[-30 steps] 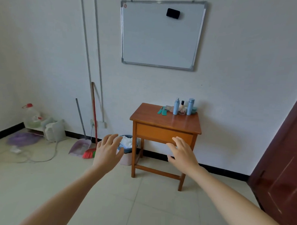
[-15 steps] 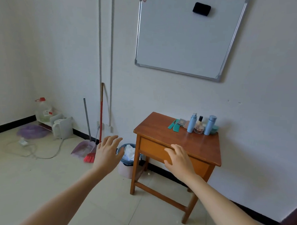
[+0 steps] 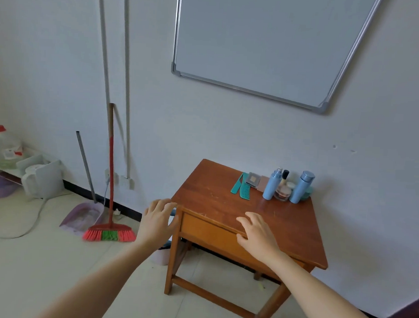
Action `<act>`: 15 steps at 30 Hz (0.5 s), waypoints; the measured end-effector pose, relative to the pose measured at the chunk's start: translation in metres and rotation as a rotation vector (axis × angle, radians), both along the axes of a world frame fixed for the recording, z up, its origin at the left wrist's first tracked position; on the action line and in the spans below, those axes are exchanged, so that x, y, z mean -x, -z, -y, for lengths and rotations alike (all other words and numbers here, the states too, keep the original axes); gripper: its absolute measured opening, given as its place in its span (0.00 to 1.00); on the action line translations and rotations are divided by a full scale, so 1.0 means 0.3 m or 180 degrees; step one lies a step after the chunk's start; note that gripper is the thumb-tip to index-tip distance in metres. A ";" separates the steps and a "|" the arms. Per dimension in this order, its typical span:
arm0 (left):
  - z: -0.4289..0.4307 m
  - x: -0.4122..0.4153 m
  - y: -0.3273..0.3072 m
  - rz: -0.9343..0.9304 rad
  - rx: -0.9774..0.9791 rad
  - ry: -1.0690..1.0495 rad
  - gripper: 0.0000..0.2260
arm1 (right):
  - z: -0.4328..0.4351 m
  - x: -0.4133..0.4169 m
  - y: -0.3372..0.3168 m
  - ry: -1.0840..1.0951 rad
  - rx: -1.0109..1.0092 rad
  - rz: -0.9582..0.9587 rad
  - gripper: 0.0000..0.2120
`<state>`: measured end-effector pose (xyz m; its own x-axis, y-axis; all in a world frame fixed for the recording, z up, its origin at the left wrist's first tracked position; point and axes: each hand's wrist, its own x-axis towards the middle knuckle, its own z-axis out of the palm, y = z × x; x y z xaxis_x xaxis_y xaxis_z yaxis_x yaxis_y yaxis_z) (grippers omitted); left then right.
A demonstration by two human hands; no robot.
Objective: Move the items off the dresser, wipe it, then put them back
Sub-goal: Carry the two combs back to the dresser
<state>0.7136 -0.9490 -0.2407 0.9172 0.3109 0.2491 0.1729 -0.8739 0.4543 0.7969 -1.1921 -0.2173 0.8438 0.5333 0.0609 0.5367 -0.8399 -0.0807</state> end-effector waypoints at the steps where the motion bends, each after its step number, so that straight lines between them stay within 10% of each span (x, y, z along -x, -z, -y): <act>1: -0.032 -0.060 -0.005 -0.0014 -0.0025 0.0068 0.19 | -0.021 -0.052 -0.010 0.0067 -0.0025 0.0002 0.23; 15: -0.016 -0.686 0.199 -0.0845 0.0057 0.0581 0.19 | -0.069 -0.512 0.240 0.1027 -0.0932 -0.1004 0.21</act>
